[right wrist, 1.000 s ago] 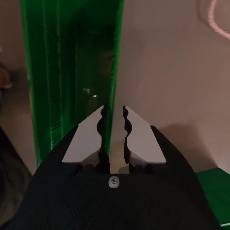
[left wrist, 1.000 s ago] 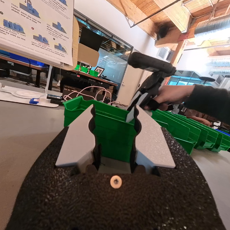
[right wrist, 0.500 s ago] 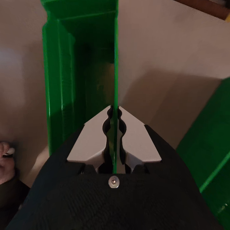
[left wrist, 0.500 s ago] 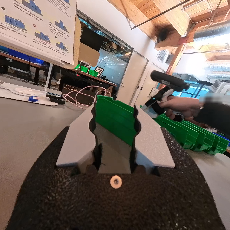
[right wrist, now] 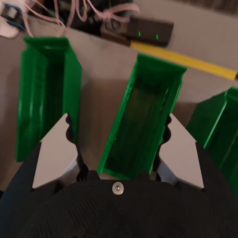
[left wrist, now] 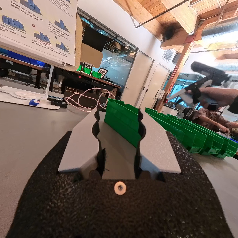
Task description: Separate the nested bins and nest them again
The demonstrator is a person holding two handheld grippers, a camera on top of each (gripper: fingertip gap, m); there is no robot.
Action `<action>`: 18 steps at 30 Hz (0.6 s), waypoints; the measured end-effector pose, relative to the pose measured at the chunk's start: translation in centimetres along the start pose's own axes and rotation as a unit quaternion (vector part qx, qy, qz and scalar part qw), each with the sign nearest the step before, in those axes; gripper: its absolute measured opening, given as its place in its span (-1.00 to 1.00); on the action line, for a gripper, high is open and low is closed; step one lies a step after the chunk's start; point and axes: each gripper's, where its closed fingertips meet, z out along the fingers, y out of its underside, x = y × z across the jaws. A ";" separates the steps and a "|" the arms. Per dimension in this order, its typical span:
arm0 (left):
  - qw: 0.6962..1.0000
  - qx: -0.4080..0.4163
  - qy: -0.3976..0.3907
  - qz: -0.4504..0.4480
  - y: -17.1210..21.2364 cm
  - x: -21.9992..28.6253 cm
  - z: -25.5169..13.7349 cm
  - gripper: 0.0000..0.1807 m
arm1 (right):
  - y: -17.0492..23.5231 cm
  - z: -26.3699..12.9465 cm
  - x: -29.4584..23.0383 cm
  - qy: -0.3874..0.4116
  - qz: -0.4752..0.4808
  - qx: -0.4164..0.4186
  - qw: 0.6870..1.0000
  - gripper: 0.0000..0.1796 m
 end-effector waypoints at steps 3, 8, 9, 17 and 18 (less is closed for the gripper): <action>1.000 0.000 0.001 0.000 0.0 0.0 0.0 -0.35 | 3.6 2.7 2.5 0.020 0.023 -0.097 0.995 0.71; 1.000 0.000 0.002 -0.001 0.0 0.1 0.0 -0.35 | 7.6 5.4 4.7 0.057 0.029 -0.197 0.978 0.58; 1.000 0.000 0.002 -0.001 0.0 0.0 0.0 -0.35 | 8.3 5.7 4.7 0.054 0.029 -0.213 0.975 0.55; 1.000 -0.003 0.003 -0.010 0.2 0.0 0.1 -0.35 | 7.0 5.1 3.7 0.038 0.036 -0.214 0.976 0.18; 1.000 -0.003 0.001 -0.013 0.2 -0.1 0.1 -0.37 | 6.1 4.6 3.3 0.027 0.048 -0.202 0.978 0.16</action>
